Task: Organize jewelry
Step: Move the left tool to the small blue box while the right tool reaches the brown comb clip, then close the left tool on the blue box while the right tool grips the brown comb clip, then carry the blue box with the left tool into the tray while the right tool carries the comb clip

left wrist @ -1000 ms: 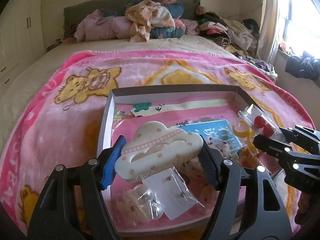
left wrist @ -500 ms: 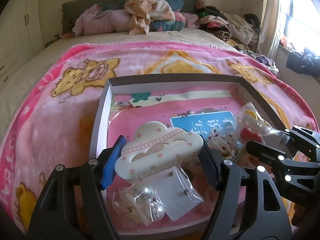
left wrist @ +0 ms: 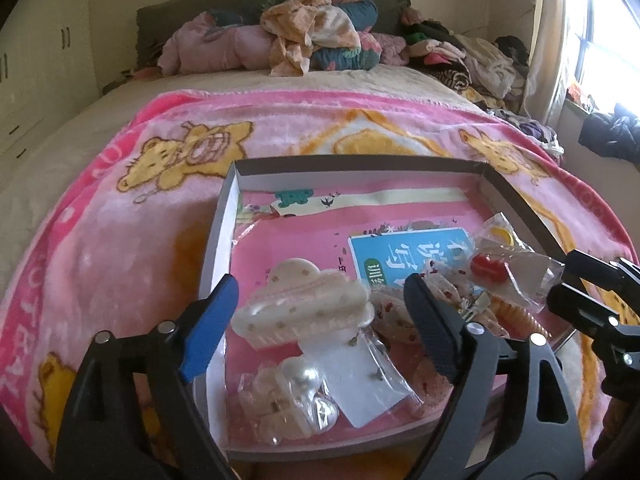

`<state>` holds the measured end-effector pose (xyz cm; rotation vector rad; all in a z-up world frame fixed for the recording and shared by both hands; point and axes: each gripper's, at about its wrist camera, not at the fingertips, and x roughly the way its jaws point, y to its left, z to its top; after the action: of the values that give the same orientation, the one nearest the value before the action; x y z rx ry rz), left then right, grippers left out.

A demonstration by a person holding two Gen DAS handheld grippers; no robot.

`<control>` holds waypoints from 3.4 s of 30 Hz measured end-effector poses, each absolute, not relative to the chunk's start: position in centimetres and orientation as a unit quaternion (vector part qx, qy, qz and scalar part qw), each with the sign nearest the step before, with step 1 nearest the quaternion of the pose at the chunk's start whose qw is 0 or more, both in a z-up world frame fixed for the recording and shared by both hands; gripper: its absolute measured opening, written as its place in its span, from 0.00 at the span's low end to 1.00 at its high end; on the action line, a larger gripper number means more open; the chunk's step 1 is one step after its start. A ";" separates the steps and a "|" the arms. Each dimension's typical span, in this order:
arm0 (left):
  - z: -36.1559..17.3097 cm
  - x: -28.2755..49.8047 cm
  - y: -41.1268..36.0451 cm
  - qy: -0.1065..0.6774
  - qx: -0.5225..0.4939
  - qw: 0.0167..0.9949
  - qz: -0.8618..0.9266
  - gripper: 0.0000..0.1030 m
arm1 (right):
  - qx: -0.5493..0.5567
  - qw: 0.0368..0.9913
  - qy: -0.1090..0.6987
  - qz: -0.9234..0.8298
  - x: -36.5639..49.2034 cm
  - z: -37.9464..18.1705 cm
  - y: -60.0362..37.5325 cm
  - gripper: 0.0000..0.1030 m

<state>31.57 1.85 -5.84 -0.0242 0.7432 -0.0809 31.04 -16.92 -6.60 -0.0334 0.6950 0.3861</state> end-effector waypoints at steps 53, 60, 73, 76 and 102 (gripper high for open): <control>-5.1 18.0 0.4 0.324 -0.014 0.945 -0.036 0.89 | -0.017 0.935 0.314 0.167 20.2 -6.8 -20.0 0.74; -5.9 17.6 -0.3 0.330 0.001 0.943 -0.046 0.89 | -0.015 0.930 0.328 0.163 20.4 -8.0 -20.1 0.74; -8.7 18.3 -1.6 0.356 0.008 0.932 -0.064 0.88 | 0.021 0.914 0.365 0.174 23.2 -9.8 -19.5 0.74; -8.9 18.6 -1.7 0.360 0.005 0.931 -0.066 0.82 | 0.026 0.911 0.371 0.179 23.9 -10.1 -19.0 0.72; -8.8 18.7 -1.4 0.369 -0.002 0.926 -0.076 0.35 | 0.093 0.899 0.360 0.229 24.6 -9.4 -16.6 0.10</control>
<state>18.68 -1.44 -8.81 -0.0044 0.7571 -0.1564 24.64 -16.64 -9.42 0.1915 0.7460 0.4744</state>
